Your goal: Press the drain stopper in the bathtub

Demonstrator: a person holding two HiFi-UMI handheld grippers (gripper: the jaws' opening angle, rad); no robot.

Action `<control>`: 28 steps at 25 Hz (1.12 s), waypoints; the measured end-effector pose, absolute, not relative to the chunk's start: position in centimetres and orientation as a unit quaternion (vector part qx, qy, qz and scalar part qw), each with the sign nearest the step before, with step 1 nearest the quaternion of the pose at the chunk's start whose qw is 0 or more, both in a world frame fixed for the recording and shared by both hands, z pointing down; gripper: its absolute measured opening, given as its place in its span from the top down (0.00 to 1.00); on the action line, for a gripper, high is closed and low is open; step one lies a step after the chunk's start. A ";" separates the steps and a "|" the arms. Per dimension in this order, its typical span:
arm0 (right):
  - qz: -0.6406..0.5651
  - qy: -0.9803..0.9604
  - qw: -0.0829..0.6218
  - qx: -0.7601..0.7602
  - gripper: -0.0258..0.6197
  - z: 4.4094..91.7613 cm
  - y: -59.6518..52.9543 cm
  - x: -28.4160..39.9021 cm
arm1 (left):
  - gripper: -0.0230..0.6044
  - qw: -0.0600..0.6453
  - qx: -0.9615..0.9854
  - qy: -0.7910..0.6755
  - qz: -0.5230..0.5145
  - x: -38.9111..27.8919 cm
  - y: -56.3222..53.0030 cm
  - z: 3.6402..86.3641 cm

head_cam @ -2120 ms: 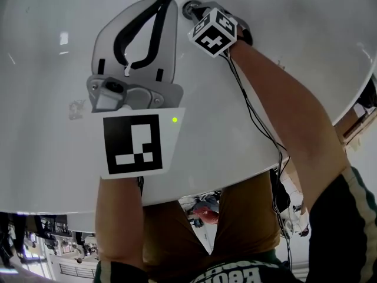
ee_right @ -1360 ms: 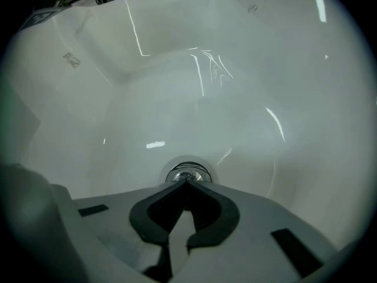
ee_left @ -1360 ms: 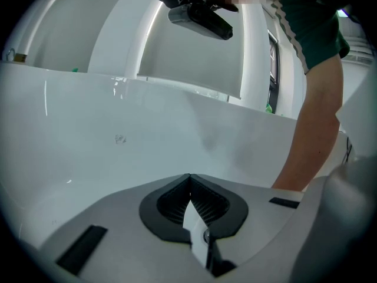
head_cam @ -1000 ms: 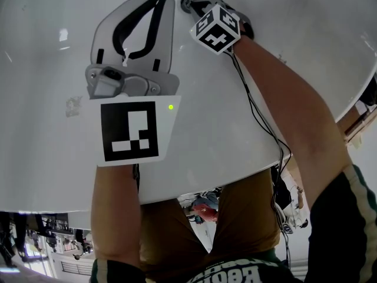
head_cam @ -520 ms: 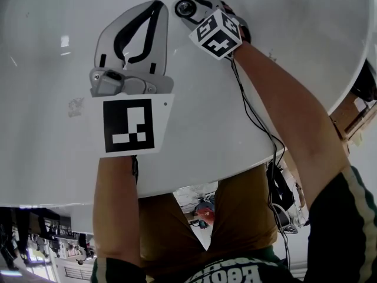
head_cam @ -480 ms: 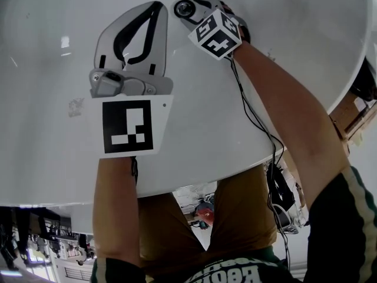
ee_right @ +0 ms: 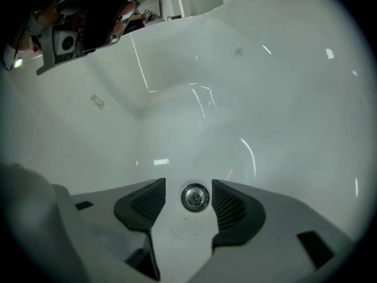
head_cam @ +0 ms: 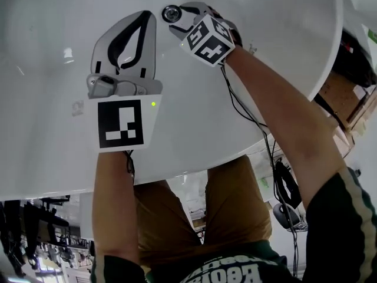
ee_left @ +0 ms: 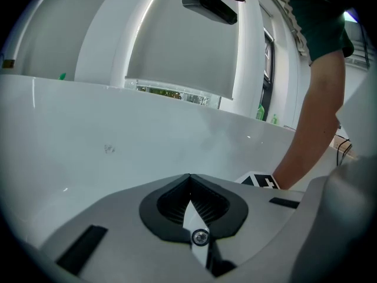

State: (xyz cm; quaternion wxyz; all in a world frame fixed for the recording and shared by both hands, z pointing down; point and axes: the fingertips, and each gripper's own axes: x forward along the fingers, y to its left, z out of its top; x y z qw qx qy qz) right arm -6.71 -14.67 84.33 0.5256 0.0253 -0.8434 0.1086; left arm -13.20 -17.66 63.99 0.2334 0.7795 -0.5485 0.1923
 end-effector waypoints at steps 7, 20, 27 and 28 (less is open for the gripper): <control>0.112 -0.855 0.504 0.043 0.59 79.2 -15.2 -7.0 | 0.96 0.220 0.787 -0.542 0.195 -12.7 -17.4 60.1; 0.105 -0.879 0.455 0.097 0.59 67.4 -15.3 -6.9 | 0.96 0.207 0.800 -0.532 0.185 -11.7 -16.5 51.8; 0.070 -0.892 0.437 0.094 0.59 60.4 -15.2 -5.8 | 0.96 0.193 0.803 -0.531 0.189 -11.0 -16.3 46.9; 0.067 -0.893 0.436 0.091 0.59 59.5 -15.0 -5.5 | 0.96 0.195 0.801 -0.534 0.188 -10.9 -16.2 46.2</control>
